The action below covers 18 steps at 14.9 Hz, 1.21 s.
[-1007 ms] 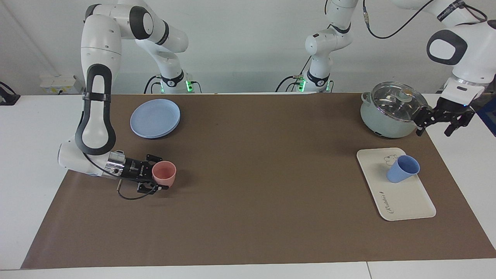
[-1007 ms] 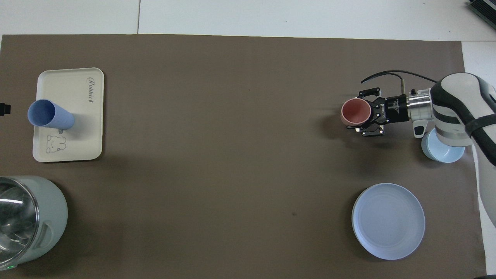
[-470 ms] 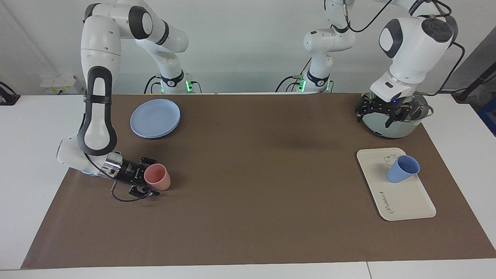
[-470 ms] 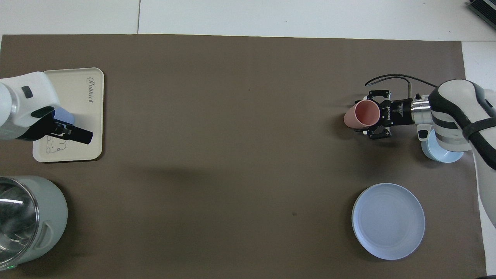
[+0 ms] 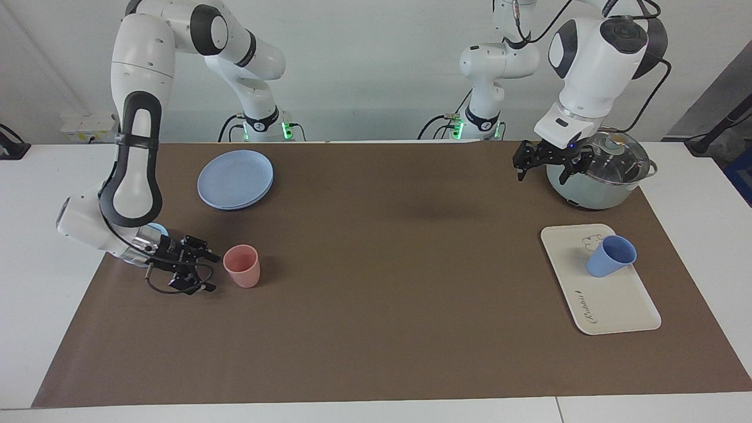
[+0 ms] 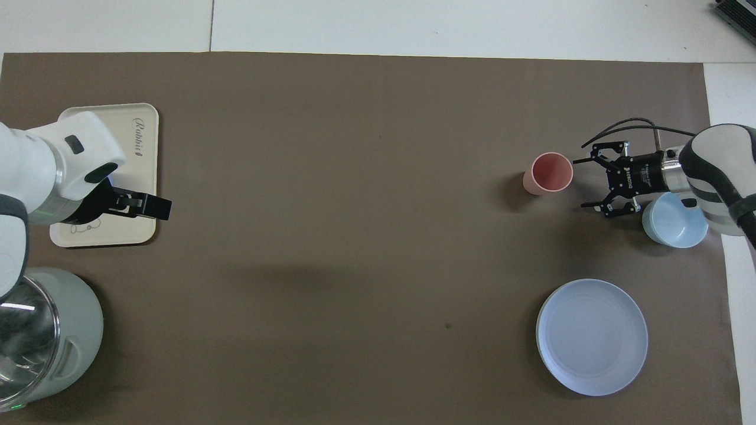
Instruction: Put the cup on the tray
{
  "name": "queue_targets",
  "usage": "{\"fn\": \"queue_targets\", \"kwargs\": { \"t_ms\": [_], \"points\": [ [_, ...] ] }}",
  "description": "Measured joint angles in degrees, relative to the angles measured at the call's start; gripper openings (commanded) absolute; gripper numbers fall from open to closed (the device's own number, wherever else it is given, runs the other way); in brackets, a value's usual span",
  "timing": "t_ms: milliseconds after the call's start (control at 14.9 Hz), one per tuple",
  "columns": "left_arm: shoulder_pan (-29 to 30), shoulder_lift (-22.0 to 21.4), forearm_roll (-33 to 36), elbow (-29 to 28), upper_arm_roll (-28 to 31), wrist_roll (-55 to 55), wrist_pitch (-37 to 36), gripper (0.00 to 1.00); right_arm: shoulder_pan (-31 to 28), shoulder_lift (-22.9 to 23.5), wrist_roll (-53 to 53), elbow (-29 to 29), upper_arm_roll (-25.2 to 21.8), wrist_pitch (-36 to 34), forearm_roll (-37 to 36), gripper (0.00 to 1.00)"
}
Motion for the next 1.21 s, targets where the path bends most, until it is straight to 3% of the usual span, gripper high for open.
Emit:
{"fn": "queue_targets", "kwargs": {
  "t_ms": [336,672,873,1209],
  "points": [
    [0.3,-0.2,0.1,10.6,1.4,1.8,-8.5,1.0,1.9,-8.6,-11.8,-0.1,0.5,-5.1,-21.2,1.0],
    [2.0,3.3,0.5,20.5,2.0,4.2,-16.2,1.0,5.2,-16.8,-29.0,0.0,0.8,-11.0,-26.1,1.0],
    [2.1,5.3,0.6,21.1,2.3,6.4,-15.7,1.0,9.5,-20.6,-32.9,0.0,1.3,-12.0,-29.2,1.0],
    [2.2,5.0,0.6,16.7,2.4,6.6,-12.3,1.0,17.5,-24.9,-32.9,1.6,1.9,-12.0,-38.2,1.0]
  ]
}}
